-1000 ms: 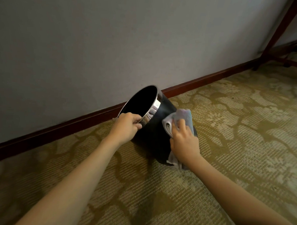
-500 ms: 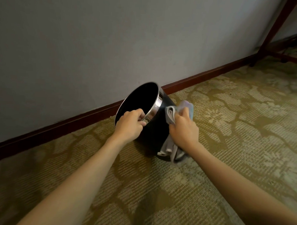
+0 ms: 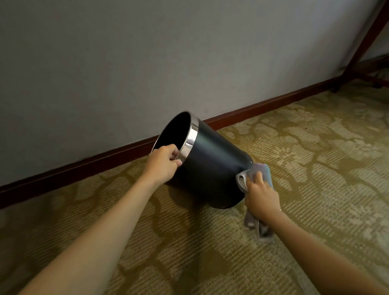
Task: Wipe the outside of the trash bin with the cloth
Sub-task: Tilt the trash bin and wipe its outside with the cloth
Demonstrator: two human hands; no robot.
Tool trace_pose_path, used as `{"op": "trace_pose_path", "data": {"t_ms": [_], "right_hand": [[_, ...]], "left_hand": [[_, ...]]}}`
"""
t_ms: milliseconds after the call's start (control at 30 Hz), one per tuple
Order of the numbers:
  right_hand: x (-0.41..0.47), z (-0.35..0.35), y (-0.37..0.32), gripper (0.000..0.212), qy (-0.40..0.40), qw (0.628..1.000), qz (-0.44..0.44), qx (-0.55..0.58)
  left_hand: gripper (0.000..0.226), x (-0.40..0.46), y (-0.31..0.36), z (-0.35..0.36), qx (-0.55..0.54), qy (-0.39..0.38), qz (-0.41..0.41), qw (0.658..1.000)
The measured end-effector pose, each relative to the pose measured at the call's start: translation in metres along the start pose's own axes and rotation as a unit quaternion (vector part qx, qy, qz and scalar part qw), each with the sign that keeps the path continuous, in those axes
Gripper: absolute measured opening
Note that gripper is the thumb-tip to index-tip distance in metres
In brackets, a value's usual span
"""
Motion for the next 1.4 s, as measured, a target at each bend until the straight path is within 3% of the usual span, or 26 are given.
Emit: {"op": "trace_pose_path", "data": {"t_ms": [100,200,300,400,567,733,900,967,1100,1267,1400], "right_hand": [[0.022,-0.025,-0.031,0.029,0.029,0.993,0.025,0.109],[0.029,-0.056,-0.086,0.037,0.114,0.977,-0.069,0.167],[0.018,-0.063,-0.116,0.044,0.147,0.967,-0.132,0.161],[0.006,-0.042,-0.1,0.051,0.126,0.978,-0.11,0.127],[-0.003,0.0,-0.014,0.038,0.034,0.994,0.06,0.087],[0.029,-0.015,-0.011,0.021,-0.018,0.977,0.131,0.167],[0.062,-0.081,-0.1,0.014,0.072,0.961,-0.003,0.266],[0.067,-0.094,-0.119,0.013,0.094,0.958,-0.018,0.27],[0.065,-0.078,-0.105,0.015,0.08,0.963,0.02,0.255],[0.047,-0.026,-0.025,0.022,-0.002,0.981,0.124,0.151],[0.063,-0.024,-0.013,0.03,-0.061,0.979,0.133,0.145]], "left_hand": [[0.015,-0.003,0.002,0.002,-0.003,0.001,0.0,1.0],[0.016,-0.005,0.0,0.0,0.007,-0.001,0.001,1.0],[0.014,-0.007,-0.007,-0.003,0.003,-0.004,-0.007,1.0],[0.015,-0.01,-0.015,-0.008,-0.01,-0.006,-0.012,1.0],[0.017,-0.016,-0.027,-0.011,-0.051,-0.016,-0.042,0.998],[0.016,-0.016,-0.019,-0.004,-0.062,-0.012,-0.017,0.998],[0.03,-0.018,-0.009,0.001,-0.042,-0.022,0.05,0.998],[0.033,-0.018,-0.01,0.0,-0.046,-0.036,0.063,0.996],[0.03,-0.016,-0.028,-0.006,-0.082,-0.074,0.047,0.993],[0.024,-0.024,-0.053,-0.013,-0.117,-0.103,0.027,0.987],[0.024,-0.028,-0.051,-0.008,-0.117,-0.111,0.032,0.986]]}}
Point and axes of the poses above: each hand's wrist, its own x-axis towards the middle knuckle, its own z-axis out of the palm, y = z × x, the point moved 6 cm from there along x, towards the middle knuckle, and after that the axes turned 12 degrees about y, right-handed, at the moved point
